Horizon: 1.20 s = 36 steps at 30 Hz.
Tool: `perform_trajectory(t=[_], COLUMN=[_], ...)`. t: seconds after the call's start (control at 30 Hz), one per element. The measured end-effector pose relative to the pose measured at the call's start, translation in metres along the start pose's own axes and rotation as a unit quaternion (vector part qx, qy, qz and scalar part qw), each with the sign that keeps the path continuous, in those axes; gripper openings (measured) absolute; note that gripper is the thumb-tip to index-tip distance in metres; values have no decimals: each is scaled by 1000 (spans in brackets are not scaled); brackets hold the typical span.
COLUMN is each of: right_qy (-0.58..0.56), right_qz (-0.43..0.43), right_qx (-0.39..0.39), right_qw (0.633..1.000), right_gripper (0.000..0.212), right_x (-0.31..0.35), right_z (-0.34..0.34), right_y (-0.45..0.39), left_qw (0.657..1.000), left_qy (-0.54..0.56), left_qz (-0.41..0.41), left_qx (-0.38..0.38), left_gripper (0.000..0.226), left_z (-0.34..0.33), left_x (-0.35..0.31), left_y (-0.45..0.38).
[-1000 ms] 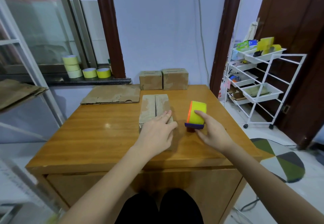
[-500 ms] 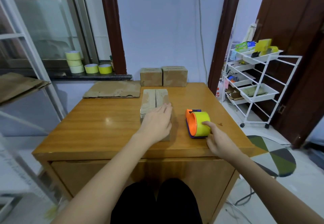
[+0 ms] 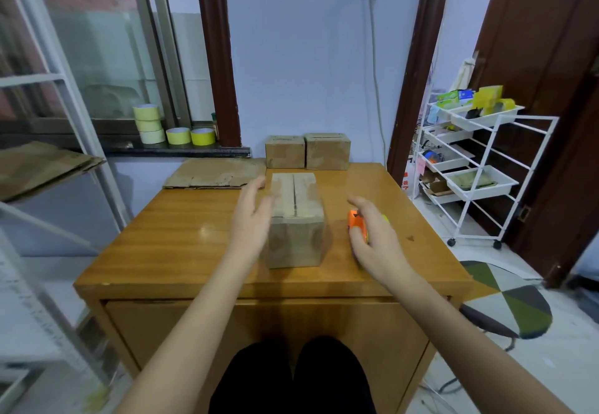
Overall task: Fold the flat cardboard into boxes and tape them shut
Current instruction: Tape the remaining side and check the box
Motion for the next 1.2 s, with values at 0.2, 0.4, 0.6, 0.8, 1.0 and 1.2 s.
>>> perform_trajectory(t=[0.2, 0.4, 0.6, 0.8, 1.0, 1.2], right_qy=[-307, -376, -316, -46, 41, 5], right_qz=[-207, -241, -159, 107, 177, 184], right_qx=[90, 58, 107, 99, 119, 70], right_qw=[925, 893, 929, 988, 976, 980], right_gripper=[70, 63, 45, 54, 43, 33], right_x=[10, 19, -12, 5, 11, 13], right_z=[-85, -100, -80, -28, -40, -36], right_y=[-1, -3, -9, -35, -48, -50], left_qw=[971, 962, 974, 975, 977, 985], left_qy=[155, 213, 162, -97, -90, -85], left_qz=[175, 167, 134, -27, -24, -43], left_qx=[46, 44, 78, 196, 193, 141], left_gripper=[50, 53, 43, 59, 50, 36], left_z=[-20, -39, 0, 15, 11, 13], left_x=[50, 53, 70, 45, 48, 45], left_y=[24, 27, 11, -5, -18, -19])
Point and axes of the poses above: each hand's wrist, its own y-axis away from the middle knuckle, its own z-axis out of the back of the hand, x = y × z, the point moved 9 cm from there along -y, towards the middle knuckle, and after that the axes turned 13 degrees about y, right-handed, at the moved point
